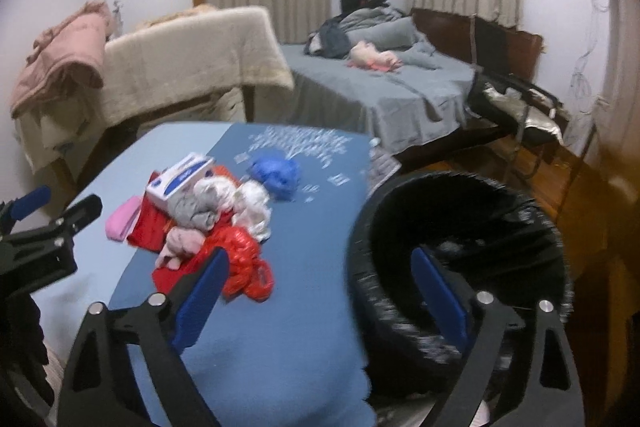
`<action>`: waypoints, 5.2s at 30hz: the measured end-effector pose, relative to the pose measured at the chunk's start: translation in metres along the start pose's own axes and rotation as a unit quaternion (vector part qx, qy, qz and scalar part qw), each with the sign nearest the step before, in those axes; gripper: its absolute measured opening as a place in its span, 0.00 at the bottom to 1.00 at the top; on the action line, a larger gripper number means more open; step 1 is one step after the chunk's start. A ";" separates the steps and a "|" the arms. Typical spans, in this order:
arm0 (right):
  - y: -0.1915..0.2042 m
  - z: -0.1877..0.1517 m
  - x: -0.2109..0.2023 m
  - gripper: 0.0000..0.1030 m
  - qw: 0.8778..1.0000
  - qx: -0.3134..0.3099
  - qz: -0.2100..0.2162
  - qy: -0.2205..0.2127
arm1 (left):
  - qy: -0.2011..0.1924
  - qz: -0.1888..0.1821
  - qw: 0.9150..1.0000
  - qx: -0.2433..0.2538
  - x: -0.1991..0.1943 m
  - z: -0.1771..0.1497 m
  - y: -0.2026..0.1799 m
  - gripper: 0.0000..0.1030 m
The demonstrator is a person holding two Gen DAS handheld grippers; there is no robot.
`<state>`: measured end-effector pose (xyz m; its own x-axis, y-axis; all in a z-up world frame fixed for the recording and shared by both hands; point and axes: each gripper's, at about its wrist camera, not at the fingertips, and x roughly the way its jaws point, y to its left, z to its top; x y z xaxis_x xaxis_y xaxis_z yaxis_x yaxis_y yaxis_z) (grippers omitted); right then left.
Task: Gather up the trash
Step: 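Reach into the pile and grasp the red plastic bag with the right tool, then grasp the pink sock with the left tool while the right tool holds the red bag, then move both tools over the black bin and release the red bag and pink sock, then return the right tool to the pile and grasp the grey sock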
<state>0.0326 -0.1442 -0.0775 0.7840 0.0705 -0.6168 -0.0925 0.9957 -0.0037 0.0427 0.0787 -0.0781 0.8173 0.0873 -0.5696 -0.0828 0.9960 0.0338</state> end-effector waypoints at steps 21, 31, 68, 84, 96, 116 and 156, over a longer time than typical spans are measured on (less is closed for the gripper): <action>0.056 -0.019 0.121 0.39 0.989 -0.030 0.107 0.094 | 0.053 0.007 0.999 -0.003 0.065 -0.017 0.036 0.75; 0.036 -0.012 0.093 0.26 0.990 -0.012 0.127 0.061 | 0.058 -0.020 0.998 0.019 0.068 -0.019 0.011 0.61; -0.004 -0.013 0.068 0.26 0.995 0.005 0.088 0.046 | 0.049 -0.121 0.990 0.061 0.078 -0.021 -0.054 0.26; -0.074 -0.003 0.026 0.26 0.998 0.065 0.027 0.003 | -0.001 -0.196 0.979 0.059 0.032 0.022 -0.094 0.26; -0.161 -0.016 0.012 0.26 0.991 0.118 -0.063 0.004 | 0.016 -0.275 0.955 0.109 0.051 0.035 -0.198 0.26; -0.201 -0.028 0.006 0.93 0.978 0.149 -0.147 -0.003 | 0.020 -0.307 0.945 0.112 0.068 0.050 -0.239 0.76; 0.070 -0.011 0.067 0.85 0.995 -0.016 0.098 0.007 | 0.020 -0.012 1.000 -0.003 0.066 -0.012 0.058 0.84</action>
<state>0.0721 -0.0704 -0.1280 0.7397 0.2628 -0.6195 -0.2628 0.9603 0.0935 0.0845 0.1420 -0.1236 0.7963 0.0617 -0.6018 -0.0665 0.9977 0.0143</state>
